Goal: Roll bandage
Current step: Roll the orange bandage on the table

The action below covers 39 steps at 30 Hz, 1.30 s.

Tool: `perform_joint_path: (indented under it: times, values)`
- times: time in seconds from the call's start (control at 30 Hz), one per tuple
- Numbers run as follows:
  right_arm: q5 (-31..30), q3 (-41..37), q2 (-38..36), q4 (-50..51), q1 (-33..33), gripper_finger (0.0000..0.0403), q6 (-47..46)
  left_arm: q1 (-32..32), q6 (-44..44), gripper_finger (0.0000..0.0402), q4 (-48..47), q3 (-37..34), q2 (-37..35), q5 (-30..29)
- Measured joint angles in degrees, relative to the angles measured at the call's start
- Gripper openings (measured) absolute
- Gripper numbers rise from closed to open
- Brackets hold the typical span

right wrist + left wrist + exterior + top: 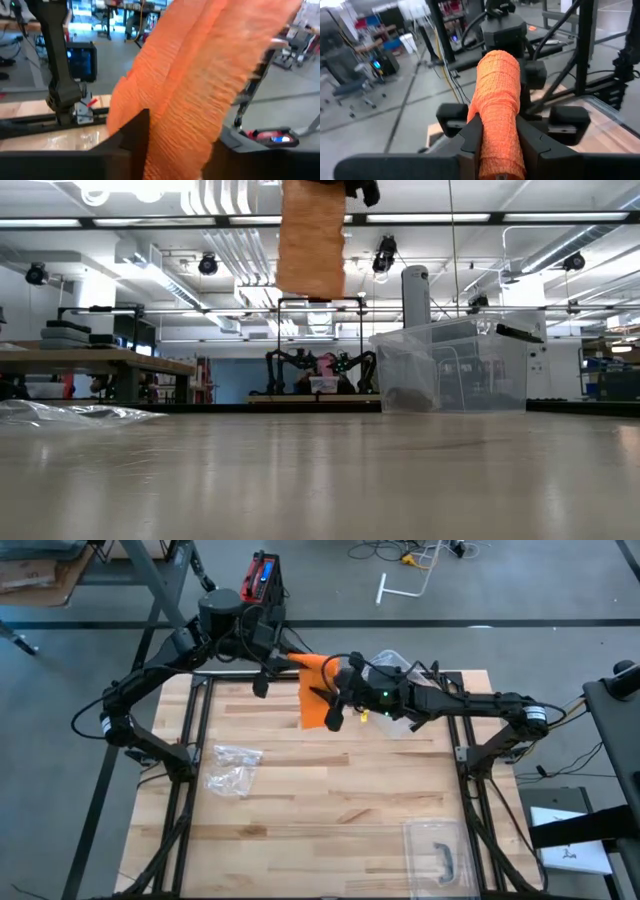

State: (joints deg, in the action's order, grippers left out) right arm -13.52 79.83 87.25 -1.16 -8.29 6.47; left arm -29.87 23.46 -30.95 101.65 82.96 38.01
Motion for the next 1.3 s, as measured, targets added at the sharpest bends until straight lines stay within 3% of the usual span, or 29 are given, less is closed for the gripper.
perform_joint_path:
  times: [0.2,0.57,0.77,0.97,1.17,1.3]
  values:
    - [-0.1,6.2,-0.6,10.7,0.0,0.0209,-2.4,0.0,1.2,0.0063,3.6,-1.2,0.0,-5.7]
    - [-0.1,16.1,-1.0,27.5,0.0,0.0342,-3.6,0.0,5.0,0.0068,3.8,-1.8,0.2,-7.1]
    - [-3.3,15.6,-1.8,23.9,0.0,0.0344,-0.2,0.0,5.0,0.0061,4.1,-1.8,0.1,-7.4]
    - [-4.5,10.5,-7.1,19.7,-1.1,0.0323,1.1,0.0,6.1,0.0066,3.8,-1.8,0.0,-7.5]
    - [2.2,1.4,-10.2,2.4,-2.4,0.0311,0.7,0.0,7.6,0.0060,3.9,-1.8,0.8,-7.5]
    - [3.8,0.1,-10.2,-0.1,-3.1,0.0303,-0.5,0.0,8.3,0.0067,4.2,-1.9,1.3,-7.5]
